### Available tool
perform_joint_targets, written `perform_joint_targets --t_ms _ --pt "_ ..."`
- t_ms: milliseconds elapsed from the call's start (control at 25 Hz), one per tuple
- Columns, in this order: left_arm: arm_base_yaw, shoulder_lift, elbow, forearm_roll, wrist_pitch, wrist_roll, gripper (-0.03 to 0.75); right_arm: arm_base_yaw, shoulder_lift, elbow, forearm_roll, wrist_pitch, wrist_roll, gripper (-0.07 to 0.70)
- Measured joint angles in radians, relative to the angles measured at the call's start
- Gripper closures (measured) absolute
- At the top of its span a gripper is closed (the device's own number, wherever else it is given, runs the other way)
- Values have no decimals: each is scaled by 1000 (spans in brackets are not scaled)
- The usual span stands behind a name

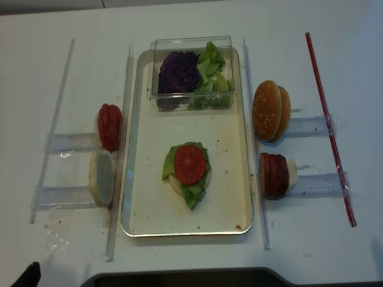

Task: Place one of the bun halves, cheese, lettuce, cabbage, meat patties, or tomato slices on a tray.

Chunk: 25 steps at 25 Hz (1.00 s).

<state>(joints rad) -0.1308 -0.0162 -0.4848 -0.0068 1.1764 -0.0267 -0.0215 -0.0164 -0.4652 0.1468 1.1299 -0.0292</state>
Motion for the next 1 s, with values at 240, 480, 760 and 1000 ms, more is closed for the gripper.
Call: perform_joint_targets --t_ms 240,480,760,1000 --pt "0 0 0 0 2 0 243 0 0 0 0 0 0 227" --pt "0 0 0 0 2 0 243 0 0 0 0 0 0 227" --pt "0 0 0 0 2 2 243 0 0 0 0 0 0 227" --pt "0 0 0 0 2 2 243 0 0 0 0 0 0 227"
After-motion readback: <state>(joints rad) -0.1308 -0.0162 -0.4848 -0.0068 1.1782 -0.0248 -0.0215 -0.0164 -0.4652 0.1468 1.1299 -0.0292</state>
